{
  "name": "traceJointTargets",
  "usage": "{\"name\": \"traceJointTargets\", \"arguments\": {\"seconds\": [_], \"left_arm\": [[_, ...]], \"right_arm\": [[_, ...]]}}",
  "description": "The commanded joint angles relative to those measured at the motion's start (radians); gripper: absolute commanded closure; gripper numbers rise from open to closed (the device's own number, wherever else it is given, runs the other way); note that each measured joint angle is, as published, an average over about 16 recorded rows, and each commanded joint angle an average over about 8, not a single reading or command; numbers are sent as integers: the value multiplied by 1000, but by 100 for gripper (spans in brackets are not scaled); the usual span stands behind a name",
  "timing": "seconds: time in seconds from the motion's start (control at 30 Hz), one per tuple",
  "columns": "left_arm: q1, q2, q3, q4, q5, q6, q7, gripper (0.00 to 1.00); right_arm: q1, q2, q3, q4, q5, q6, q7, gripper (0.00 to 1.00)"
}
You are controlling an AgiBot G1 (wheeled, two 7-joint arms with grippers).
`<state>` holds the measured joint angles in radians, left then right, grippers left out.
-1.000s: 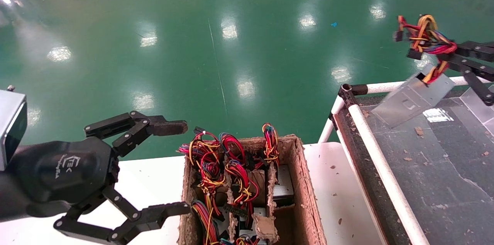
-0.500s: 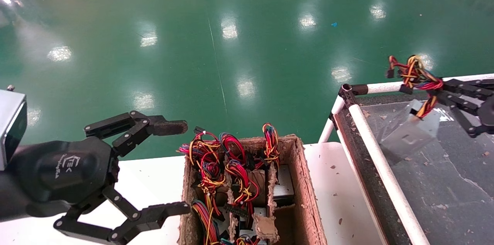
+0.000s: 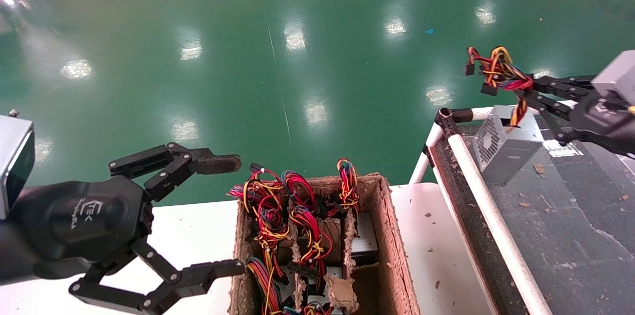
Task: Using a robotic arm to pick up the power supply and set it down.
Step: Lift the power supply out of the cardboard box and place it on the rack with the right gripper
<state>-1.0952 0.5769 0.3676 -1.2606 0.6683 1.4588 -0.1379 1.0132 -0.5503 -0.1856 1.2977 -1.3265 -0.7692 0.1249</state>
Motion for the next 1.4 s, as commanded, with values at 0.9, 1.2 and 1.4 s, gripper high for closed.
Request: {"name": "traceJointTargets", "arguments": {"seconds": [0.9, 1.2, 1.4], "left_arm": [[0, 0, 0, 0, 0, 0, 0, 0], [0, 0, 0, 0, 0, 0, 0, 0], [0, 0, 0, 0, 0, 0, 0, 0]], "right_arm": [[201, -157, -128, -139, -167, 6, 51, 0], [192, -150, -127, -136, -154, -12, 43, 0], [179, -141, -118, -130, -138, -13, 49, 0]]}}
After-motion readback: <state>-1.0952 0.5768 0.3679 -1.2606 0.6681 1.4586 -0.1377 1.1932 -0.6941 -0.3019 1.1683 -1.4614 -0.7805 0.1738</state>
